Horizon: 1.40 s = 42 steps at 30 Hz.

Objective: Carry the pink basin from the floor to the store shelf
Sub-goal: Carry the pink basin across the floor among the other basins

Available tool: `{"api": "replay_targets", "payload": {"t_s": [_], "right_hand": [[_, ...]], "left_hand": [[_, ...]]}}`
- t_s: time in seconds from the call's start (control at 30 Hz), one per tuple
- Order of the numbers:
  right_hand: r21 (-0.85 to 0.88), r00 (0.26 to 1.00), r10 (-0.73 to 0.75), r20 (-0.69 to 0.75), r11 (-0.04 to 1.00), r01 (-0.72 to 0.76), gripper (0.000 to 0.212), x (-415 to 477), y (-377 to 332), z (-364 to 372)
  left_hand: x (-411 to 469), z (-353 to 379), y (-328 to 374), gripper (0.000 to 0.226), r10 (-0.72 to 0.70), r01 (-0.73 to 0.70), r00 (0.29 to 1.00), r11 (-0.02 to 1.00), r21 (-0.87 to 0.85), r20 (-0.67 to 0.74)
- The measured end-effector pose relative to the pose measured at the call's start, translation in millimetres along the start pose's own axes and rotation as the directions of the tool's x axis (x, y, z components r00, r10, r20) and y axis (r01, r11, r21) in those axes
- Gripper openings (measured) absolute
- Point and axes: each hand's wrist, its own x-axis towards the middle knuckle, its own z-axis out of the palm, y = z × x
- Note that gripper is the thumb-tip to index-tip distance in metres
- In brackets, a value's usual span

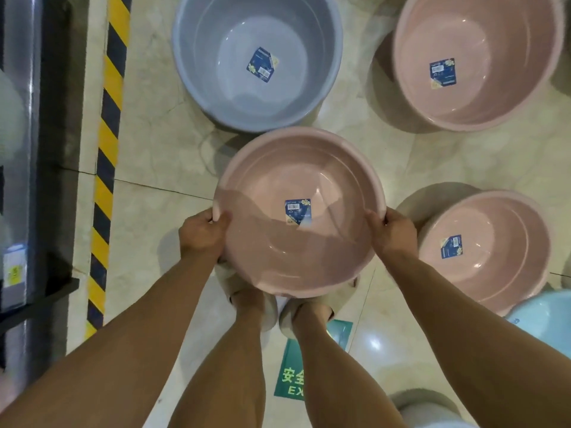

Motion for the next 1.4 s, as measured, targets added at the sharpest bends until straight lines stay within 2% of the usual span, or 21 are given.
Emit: {"api": "replay_targets", "payload": {"t_s": [0.07, 0.2, 0.4, 0.5, 0.6, 0.77, 0.87, 1.0, 1.1, 1.4], "right_hand": [[-0.028, 1.0, 0.028, -0.001, 0.999, -0.028, 0.024, 5, 2, 8], [-0.022, 0.998, 0.012, -0.056, 1.0, -0.013, 0.032, 12, 13, 24], [0.056, 0.999, 0.051, -0.015, 0.997, -0.05, 0.023, 16, 21, 36], [0.04, 0.999, 0.007, 0.033, 0.999, -0.009, 0.034, 11, 23, 28], [0.027, 0.999, -0.029, 0.035, 0.999, 0.028, 0.033, -5, 11, 16], [0.045, 0.998, -0.061, 0.019, 0.997, 0.06, 0.025, -44, -29, -18], [0.029, 0.995, -0.091, 0.036, 0.995, 0.09, 0.026, -68, -62, -44], [0.042, 0.993, -0.118, 0.029, 0.992, 0.117, 0.032, -94, -114, -76], [0.06, 0.989, -0.145, 0.015, 0.988, 0.144, 0.027, -106, -153, -97], [0.132, 0.979, -0.192, -0.067, 0.971, 0.2, 0.023, -85, -240, -126]], "left_hand": [[7, 7, -8, 0.034, 0.0, 0.0, 1.0, 1.0, 0.028, 0.007], [16, 16, -18, 0.03, -0.002, 0.0, 1.0, 0.998, 0.067, 0.031], [33, 23, -24, 0.027, 0.042, -0.05, 0.995, 0.995, 0.082, 0.093], [34, 17, -23, 0.024, 0.03, -0.038, 0.992, 0.997, 0.062, 0.126], [23, 0, -17, 0.02, 0.04, -0.044, 0.99, 0.999, 0.032, 0.136], [-14, -51, 6, 0.023, 0.046, -0.036, 0.991, 0.996, -0.082, 0.125], [-37, -88, 28, 0.03, 0.078, -0.071, 0.994, 0.994, -0.082, 0.081], [-58, -136, 67, 0.017, 0.114, -0.11, 0.993, 0.99, -0.086, 0.043], [-67, -171, 98, 0.015, 0.134, -0.13, 0.991, 0.987, -0.098, 0.03], [-45, -222, 180, 0.029, 0.209, -0.208, 0.978, 0.957, -0.204, -0.014]]}}
